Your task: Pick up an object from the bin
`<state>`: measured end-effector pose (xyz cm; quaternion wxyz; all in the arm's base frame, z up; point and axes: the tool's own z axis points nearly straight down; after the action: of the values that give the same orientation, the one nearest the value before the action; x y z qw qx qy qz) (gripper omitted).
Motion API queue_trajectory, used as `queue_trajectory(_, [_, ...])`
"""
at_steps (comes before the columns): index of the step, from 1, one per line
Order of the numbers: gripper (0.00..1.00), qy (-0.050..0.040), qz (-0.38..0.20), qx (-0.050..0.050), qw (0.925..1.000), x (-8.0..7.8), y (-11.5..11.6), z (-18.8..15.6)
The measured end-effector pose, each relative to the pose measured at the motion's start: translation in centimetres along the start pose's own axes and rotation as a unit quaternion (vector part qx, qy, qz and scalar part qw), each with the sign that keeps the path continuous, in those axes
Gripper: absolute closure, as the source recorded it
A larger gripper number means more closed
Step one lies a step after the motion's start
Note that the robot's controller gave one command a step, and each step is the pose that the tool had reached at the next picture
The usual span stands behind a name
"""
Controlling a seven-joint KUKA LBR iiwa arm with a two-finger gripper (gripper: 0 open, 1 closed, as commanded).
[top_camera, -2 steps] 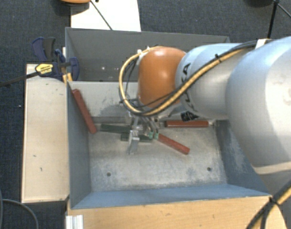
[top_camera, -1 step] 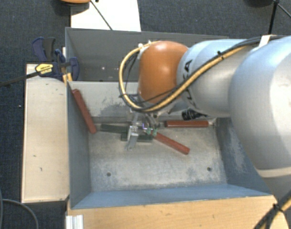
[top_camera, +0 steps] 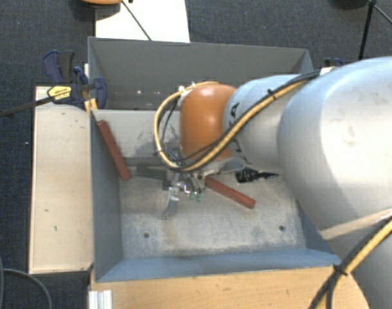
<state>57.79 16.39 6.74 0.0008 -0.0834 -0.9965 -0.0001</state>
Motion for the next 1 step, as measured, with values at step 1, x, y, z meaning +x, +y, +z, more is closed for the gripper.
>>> queue_trajectory(1, [1.0, -0.0022, 0.02, -0.001, 0.9998, -0.98, 1.12, -0.35])
